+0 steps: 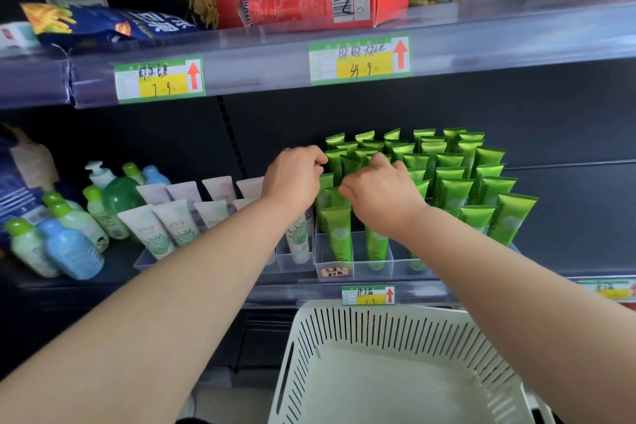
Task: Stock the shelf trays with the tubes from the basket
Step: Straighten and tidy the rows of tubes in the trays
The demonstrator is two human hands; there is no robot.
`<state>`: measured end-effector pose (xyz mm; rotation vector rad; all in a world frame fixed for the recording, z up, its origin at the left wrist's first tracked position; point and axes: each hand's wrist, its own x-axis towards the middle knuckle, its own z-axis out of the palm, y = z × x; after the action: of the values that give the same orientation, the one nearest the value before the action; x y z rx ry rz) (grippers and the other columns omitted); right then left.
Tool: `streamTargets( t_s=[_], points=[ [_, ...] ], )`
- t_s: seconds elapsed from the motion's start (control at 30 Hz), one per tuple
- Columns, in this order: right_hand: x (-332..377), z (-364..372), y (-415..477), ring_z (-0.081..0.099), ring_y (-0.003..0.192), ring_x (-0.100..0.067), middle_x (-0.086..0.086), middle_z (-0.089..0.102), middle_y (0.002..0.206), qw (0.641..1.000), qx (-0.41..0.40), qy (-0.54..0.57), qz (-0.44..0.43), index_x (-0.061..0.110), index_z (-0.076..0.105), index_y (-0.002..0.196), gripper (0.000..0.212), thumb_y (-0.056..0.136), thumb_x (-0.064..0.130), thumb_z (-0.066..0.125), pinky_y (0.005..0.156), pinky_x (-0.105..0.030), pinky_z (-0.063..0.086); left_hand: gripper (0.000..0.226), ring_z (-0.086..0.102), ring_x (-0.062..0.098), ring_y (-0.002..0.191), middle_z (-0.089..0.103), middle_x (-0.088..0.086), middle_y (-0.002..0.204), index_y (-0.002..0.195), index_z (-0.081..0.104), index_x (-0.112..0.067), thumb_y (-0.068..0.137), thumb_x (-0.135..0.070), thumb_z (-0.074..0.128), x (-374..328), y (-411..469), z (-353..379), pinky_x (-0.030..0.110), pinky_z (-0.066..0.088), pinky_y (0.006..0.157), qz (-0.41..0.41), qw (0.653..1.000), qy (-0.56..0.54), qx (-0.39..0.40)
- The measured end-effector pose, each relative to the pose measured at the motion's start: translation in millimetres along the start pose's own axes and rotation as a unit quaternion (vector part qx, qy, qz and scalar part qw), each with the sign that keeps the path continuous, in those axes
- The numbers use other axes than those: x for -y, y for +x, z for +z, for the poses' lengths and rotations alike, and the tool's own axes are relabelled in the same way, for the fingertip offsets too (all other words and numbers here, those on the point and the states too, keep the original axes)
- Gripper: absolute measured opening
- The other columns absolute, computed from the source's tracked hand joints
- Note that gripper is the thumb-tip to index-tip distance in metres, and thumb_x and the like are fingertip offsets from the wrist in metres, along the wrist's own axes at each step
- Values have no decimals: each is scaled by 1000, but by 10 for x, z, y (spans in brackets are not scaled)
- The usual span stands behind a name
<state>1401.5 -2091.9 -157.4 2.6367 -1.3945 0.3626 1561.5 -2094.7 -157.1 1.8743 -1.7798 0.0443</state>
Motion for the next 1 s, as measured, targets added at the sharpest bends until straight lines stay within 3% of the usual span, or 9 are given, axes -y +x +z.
streamTargets(
  t_s=[0.13, 0.4, 0.57, 0.7, 0.83, 1.0],
  points=[
    [-114, -49, -25, 37, 106, -24, 3, 65, 107, 999, -13, 23, 25, 26, 61, 115, 39, 88, 7, 41, 76, -36, 26, 21, 58, 20, 105, 71, -2, 107, 111, 71, -25, 95, -19, 59, -46, 20, 18, 39, 50, 88, 18, 999, 16, 37],
    [-185, -21, -108, 38, 109, -25, 3, 64, 109, 999, -19, 33, 22, 27, 60, 119, 40, 89, 9, 41, 74, -34, 26, 18, 64, 18, 95, 70, -7, 104, 106, 73, -31, 90, -23, 67, -154, 59, 72, 30, 52, 78, 10, 990, 62, 130],
    [-271, -23, -136, 38, 108, -24, 4, 64, 110, 998, -28, 49, 27, 26, 60, 117, 36, 91, 11, 42, 74, -34, 24, 17, 62, 23, 92, 69, -2, 96, 96, 73, -26, 94, -36, 60, -228, 116, 87, 34, 51, 75, -12, 998, 24, 59],
    [-333, -5, -125, 42, 105, -24, 2, 64, 106, 997, -30, 70, 32, 23, 63, 109, 26, 96, 19, 41, 74, -35, 29, 19, 60, 31, 101, 66, 7, 110, 108, 71, -24, 93, -20, 61, -166, 257, 80, 34, 50, 81, -23, 989, 126, 73],
    [-375, 38, -133, 46, 106, -23, 1, 63, 107, 995, -23, 94, 23, 23, 63, 109, 28, 99, 32, 38, 76, -35, 35, 21, 61, 31, 90, 65, 9, 102, 98, 73, -18, 84, -6, 62, -114, 322, 124, 32, 48, 73, -43, 978, 164, 124],
    [-469, 57, -151, 48, 108, -23, 1, 63, 110, 994, -24, 102, 27, 23, 62, 111, 28, 100, 30, 37, 81, -37, 39, 16, 62, 31, 87, 66, 7, 95, 93, 71, -15, 86, -6, 60, -118, 403, 236, 31, 41, 65, -2, 978, 180, 107]
  ],
)
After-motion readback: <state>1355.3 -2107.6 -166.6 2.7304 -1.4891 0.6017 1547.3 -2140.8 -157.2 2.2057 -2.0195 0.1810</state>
